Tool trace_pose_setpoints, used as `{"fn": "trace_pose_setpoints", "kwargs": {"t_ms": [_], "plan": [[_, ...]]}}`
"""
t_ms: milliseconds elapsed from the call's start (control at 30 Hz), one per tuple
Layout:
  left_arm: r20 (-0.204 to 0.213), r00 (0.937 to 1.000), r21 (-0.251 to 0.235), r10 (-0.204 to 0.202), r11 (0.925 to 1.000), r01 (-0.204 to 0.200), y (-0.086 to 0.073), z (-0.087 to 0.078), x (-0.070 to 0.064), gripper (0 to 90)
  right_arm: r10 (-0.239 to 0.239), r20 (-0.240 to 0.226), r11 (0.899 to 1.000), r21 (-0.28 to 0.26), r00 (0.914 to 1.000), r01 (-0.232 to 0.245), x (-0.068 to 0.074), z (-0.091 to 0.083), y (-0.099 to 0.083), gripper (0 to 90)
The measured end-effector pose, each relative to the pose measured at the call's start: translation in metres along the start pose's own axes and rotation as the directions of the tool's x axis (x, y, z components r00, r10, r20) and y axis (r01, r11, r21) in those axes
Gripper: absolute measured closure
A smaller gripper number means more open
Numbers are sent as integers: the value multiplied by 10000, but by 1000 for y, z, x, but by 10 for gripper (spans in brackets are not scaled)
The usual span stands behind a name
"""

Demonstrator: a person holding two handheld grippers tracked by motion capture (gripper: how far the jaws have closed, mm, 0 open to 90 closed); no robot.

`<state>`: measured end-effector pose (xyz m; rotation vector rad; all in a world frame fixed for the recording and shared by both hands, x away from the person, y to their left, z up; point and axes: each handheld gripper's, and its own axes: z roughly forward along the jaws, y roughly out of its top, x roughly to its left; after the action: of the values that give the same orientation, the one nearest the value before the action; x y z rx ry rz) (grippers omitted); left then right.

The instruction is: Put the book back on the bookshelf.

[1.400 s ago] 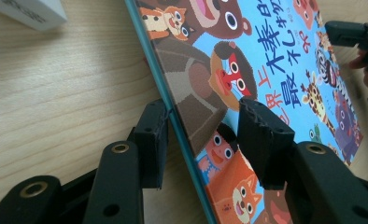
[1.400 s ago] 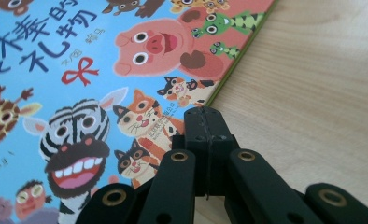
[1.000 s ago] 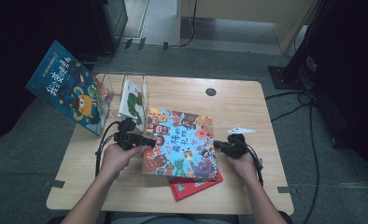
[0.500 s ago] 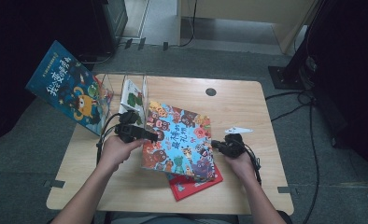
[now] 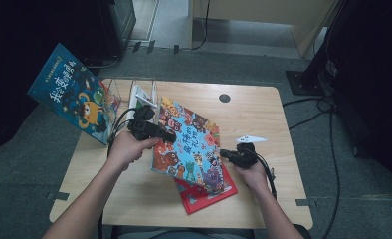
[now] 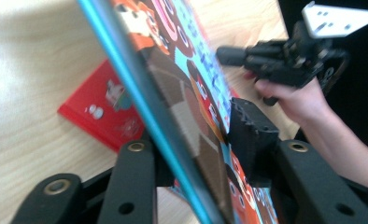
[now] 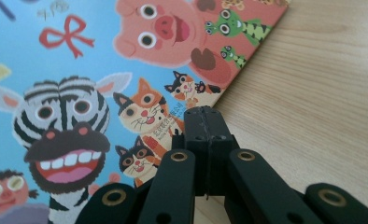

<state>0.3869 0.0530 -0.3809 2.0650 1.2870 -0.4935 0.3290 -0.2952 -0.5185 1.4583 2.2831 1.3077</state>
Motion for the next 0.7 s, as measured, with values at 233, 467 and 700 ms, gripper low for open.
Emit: {"fn": "trace_pose_setpoints", "kwargs": {"t_ms": [233, 467, 700], "plan": [[439, 9990, 458, 25, 9989, -45, 17, -8, -5, 745, -756, 56, 9971, 135, 9971, 756, 8, 2, 2, 900], [220, 9996, 1020, -198, 9946, 175, 31, -16, -8, 775, -1666, 119, 9855, 345, 9860, 1661, 16, 2, 4, 872], [-545, 9985, 1051, -12, 9944, 70, 35, -17, -24, 762, -1680, -123, 9858, 61, 9857, 1681, 23, 9, 4, 900]]}}
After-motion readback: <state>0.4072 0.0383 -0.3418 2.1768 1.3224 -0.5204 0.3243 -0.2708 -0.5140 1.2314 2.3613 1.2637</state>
